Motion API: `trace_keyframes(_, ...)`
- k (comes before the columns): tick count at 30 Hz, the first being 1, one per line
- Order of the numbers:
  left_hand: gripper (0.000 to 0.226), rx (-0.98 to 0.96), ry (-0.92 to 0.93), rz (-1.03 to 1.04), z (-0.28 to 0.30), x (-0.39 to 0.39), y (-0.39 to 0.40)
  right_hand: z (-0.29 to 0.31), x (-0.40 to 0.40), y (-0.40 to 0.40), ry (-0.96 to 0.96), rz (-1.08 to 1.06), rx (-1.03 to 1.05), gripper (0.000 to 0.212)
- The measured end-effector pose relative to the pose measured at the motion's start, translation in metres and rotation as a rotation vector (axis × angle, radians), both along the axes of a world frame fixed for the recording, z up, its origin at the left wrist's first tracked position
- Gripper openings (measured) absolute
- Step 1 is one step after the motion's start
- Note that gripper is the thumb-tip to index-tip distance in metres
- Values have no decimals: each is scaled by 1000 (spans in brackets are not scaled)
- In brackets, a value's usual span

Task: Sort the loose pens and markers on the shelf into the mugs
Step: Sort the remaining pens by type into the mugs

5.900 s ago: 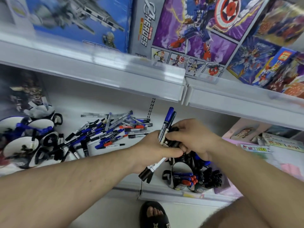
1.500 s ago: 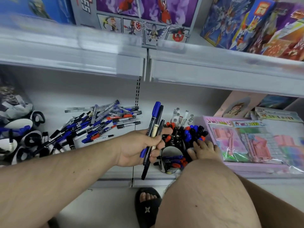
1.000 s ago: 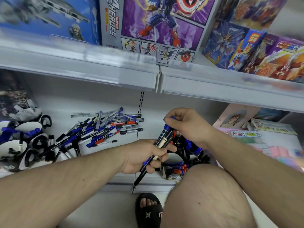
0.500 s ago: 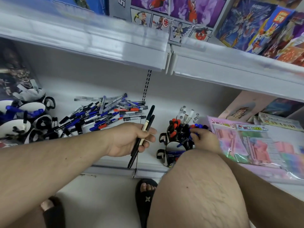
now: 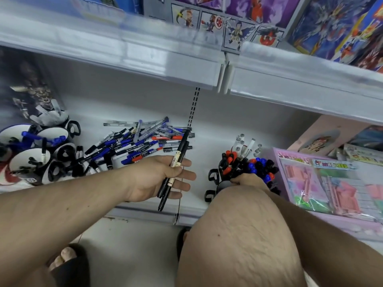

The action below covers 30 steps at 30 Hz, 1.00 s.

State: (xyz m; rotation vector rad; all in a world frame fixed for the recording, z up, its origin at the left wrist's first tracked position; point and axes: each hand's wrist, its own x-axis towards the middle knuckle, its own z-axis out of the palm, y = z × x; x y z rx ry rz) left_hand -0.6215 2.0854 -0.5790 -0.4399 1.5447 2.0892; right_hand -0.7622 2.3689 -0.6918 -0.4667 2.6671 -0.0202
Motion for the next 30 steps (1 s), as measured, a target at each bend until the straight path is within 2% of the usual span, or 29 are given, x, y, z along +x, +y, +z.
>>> trace_keyframes(2, 26, 4, 7, 7, 4, 2, -4, 30, -1, -9, 35, 20, -26, 28)
trace_keyframes(6, 28, 25, 28, 30, 10, 7, -9, 109, 10, -47, 157, 61, -283, 25)
trace_keyframes(10, 26, 14, 68, 23, 14, 13, -11, 174, 30, -103, -115, -35, -523, 33)
trace_keyframes(13, 24, -8, 92, 21, 18, 18, -14, 200, 52, -136, -344, -113, -690, 42)
trace_keyframes(16, 23, -53, 105, 5, 23, 26, -25, 202, 72, -160, -426, -130, -790, 39)
trace_keyframes(21, 22, -120, 81, -25, 24, 47, -56, 186, 95, -198, -459, -238, -992, 6)
trace_keyframes(27, 23, -150, -17, -4, 25, 78, -96, 175, 111, -246, -465, -276, -1046, 8)
trace_keyframes(30, 26, -251, -74, -3, 18, 94, -119, 168, 111, -265, -540, -335, -1089, 10)
